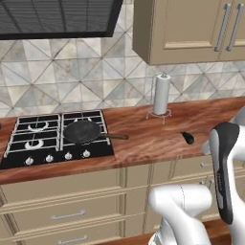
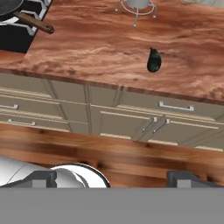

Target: Place both pans onto different burners. Then place the eggplant and the steak on different pans.

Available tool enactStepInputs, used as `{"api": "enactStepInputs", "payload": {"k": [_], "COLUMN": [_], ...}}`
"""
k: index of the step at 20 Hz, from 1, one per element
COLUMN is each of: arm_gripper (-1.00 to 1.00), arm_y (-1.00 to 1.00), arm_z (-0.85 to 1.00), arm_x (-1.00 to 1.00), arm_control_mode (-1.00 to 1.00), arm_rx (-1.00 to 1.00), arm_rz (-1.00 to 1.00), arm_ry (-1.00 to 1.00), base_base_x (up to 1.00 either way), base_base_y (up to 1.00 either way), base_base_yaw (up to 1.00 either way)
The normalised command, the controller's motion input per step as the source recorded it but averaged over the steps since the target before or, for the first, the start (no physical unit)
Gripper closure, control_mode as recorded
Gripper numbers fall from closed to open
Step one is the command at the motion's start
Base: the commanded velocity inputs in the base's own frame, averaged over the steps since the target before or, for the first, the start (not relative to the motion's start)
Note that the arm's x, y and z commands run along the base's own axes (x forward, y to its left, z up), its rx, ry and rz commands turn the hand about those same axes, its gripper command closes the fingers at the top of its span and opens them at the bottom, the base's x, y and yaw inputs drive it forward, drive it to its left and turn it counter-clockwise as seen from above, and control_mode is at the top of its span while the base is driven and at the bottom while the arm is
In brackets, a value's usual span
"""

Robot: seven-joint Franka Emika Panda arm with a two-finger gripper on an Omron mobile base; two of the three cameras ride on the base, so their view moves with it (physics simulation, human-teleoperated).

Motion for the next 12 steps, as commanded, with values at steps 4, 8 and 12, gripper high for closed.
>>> {"api": "enactStepInputs", "payload": {"k": [4,8,12], "arm_gripper": [-1.0,-1.0,-1.0], "arm_y": [0.0,0.0,0.0], "arm_z": [0.0,0.0,0.0], "arm_x": [0.0,0.0,0.0], "arm_control_mode": [1.0,1.0,1.0], "arm_rx": [0.0,0.0,0.0], "arm_rz": [0.0,0.0,0.0], "arm_ry": [0.0,0.0,0.0], "base_base_x": [0.03,0.28,0.35], "base_base_y": [-0.18,-0.14,-0.21], "base_base_yaw": [-0.02,-0.02,-0.02]}}
